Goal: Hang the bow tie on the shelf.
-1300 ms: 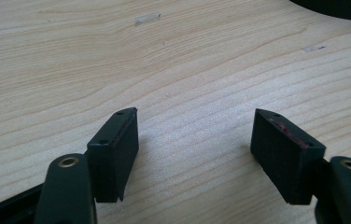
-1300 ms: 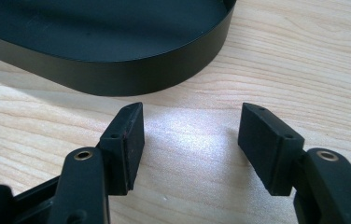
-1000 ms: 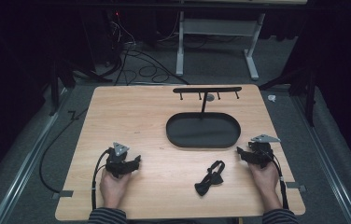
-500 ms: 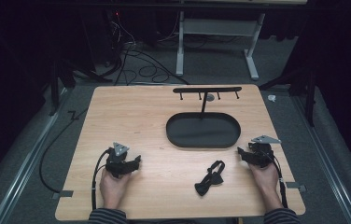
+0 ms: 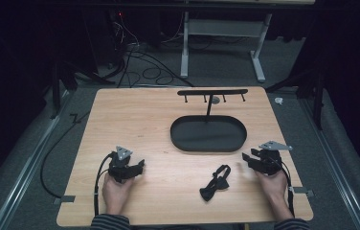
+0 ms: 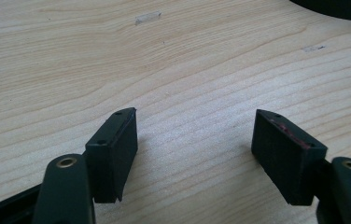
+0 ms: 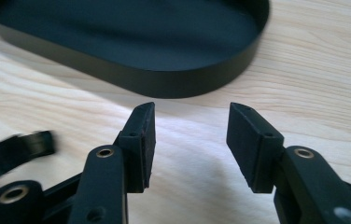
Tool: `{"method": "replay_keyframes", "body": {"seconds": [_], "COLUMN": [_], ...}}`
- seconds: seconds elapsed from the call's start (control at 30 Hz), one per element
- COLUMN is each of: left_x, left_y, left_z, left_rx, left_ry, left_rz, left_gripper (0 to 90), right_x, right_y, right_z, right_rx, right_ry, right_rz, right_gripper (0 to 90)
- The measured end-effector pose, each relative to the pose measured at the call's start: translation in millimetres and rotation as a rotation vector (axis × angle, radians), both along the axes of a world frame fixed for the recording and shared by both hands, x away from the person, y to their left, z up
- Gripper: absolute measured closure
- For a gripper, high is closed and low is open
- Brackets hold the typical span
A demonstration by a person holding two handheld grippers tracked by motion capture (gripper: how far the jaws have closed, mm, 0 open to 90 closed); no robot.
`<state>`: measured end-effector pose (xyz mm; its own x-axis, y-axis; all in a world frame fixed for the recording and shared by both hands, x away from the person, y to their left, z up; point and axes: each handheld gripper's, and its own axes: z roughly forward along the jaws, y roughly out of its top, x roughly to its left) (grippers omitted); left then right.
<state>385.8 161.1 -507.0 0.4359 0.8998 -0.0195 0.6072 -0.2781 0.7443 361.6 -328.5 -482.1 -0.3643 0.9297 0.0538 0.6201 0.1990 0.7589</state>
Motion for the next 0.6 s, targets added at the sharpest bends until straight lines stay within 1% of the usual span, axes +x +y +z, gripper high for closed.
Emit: {"method": "replay_keyframes", "body": {"seconds": [0.1, 0.13, 0.17, 0.23, 0.3, 0.47, 0.6], "left_x": [0.0, 0.0, -0.1, -0.2, -0.6, -0.6, -0.6], "left_y": [0.0, 0.0, 0.0, 0.0, -0.1, 0.3, 0.3], "left_z": [0.0, 0.0, 0.0, -0.1, 0.0, -0.1, -0.1], "left_rx": [0.0, 0.0, 0.0, 0.001, 0.0, -0.005, -0.005], "left_ry": [0.0, 0.0, 0.0, -0.001, -0.001, -0.001, -0.001], "left_rz": [0.0, 0.0, 0.0, 0.003, 0.005, 0.008, 0.009], "left_gripper": [31.8, 31.8, 31.8, 31.8, 31.8, 31.9, 31.8], "right_x": [-6.2, -6.2, -9.3, -11.6, -14.2, -17.2, -18.2], "right_y": [4.9, 4.9, 9.5, 14.6, 20.7, 35.9, 43.5], "right_z": [5.2, 5.2, 8.7, 11.4, 13.7, 17.3, 16.6], "right_rx": [0.021, 0.021, 0.036, 0.049, 0.074, 0.084, 0.086], "right_ry": [-0.01, -0.01, -0.011, -0.012, -0.004, -0.009, 0.003], "right_rz": [0.034, 0.034, 0.053, 0.079, 0.099, 0.153, 0.174], "right_gripper": [54.4, 54.4, 54.5, 54.5, 54.5, 54.5, 55.1]}}
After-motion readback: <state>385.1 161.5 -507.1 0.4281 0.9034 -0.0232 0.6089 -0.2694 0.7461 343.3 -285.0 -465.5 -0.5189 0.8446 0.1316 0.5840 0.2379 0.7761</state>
